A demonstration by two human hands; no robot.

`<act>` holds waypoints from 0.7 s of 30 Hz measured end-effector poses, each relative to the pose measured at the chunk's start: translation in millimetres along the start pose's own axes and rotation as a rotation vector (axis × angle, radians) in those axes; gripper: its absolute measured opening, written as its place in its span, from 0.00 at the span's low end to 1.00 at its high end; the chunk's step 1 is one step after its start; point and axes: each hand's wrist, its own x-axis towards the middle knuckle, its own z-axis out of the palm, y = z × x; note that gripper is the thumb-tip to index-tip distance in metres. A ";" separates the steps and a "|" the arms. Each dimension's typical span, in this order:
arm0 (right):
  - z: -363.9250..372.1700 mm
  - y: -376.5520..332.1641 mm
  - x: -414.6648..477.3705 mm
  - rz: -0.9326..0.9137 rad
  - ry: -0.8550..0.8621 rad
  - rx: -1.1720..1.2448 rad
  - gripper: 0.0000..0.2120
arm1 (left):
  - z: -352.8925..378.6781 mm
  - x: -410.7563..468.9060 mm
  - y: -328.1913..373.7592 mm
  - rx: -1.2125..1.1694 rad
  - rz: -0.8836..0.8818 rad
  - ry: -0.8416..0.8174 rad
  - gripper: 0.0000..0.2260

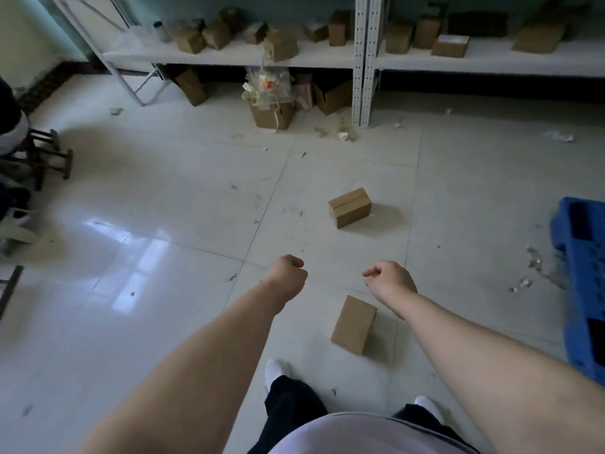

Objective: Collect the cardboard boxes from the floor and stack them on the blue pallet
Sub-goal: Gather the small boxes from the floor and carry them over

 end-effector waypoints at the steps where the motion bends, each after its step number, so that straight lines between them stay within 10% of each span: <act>1: 12.0 -11.8 2.8 0.032 0.019 0.021 0.10 | -17.5 11.8 -1.0 0.013 0.009 -0.029 0.17; 17: 75.7 -131.6 45.0 0.153 0.173 0.270 0.13 | -144.0 141.1 74.6 0.252 0.172 -0.260 0.05; 21: 63.5 -152.8 80.5 0.186 0.212 0.340 0.15 | -149.2 172.1 117.1 0.318 0.212 -0.275 0.19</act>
